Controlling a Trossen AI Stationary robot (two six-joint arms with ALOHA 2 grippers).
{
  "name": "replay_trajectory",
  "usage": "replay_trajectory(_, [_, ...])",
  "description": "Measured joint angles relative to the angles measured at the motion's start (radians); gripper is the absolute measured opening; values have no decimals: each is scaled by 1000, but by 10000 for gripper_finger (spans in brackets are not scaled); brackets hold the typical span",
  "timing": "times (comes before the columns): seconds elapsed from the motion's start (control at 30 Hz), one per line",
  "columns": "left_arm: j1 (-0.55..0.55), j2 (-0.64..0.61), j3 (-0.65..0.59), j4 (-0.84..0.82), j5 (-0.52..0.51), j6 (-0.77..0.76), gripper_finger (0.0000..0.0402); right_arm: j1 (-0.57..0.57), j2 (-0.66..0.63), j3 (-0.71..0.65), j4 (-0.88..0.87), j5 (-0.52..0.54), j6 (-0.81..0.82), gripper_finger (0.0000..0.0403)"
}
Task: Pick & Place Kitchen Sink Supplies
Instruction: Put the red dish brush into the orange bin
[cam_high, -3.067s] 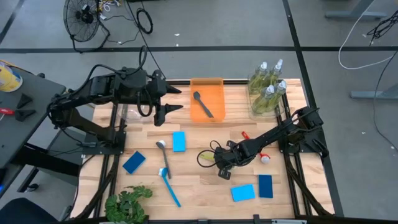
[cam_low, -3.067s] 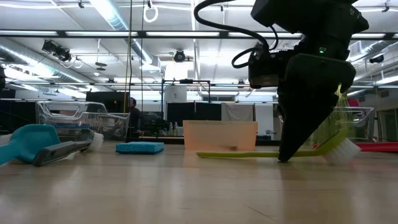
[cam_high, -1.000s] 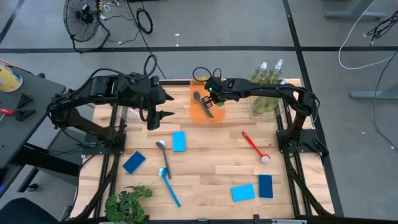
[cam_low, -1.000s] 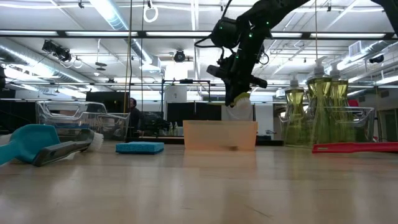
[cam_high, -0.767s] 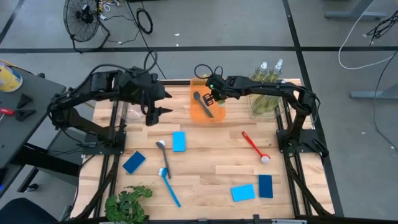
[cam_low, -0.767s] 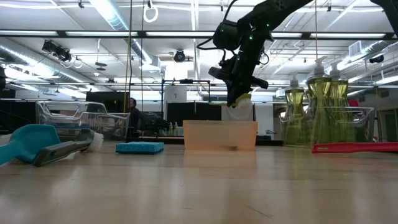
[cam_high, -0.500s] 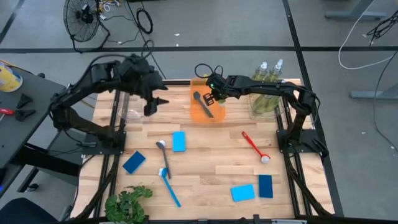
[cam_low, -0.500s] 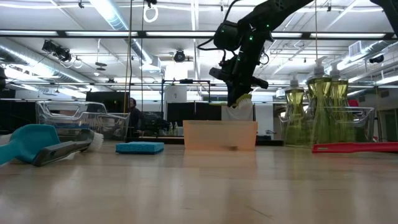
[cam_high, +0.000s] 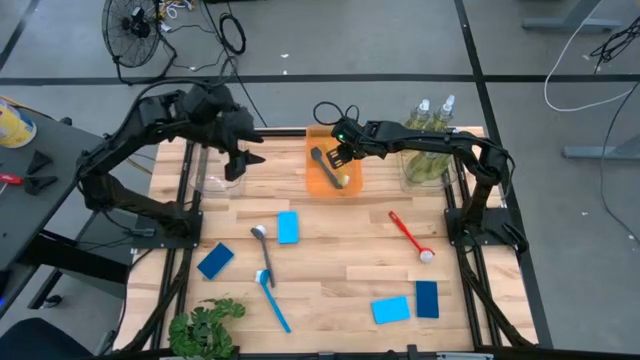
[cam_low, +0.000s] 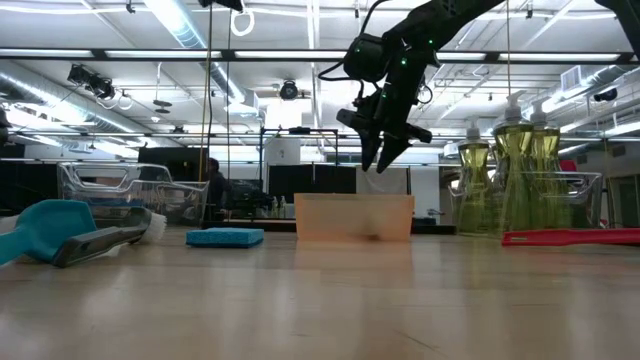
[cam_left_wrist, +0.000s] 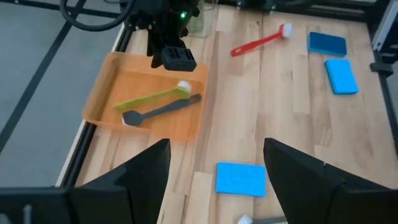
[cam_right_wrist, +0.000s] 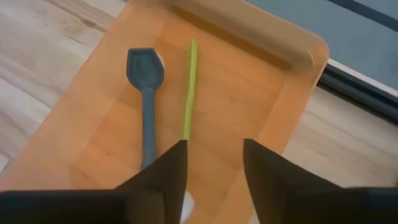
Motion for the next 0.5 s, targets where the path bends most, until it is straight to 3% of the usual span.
replay_trajectory(0.2, [0, -73, 0, -4, 3, -24, 264, 1, 0, 0, 0, -7, -50, 190])
replay_trajectory(0.5, [0, -174, -26, 8, 35, -29, 264, 3, 0, 0, 0, -8, -132, 196])
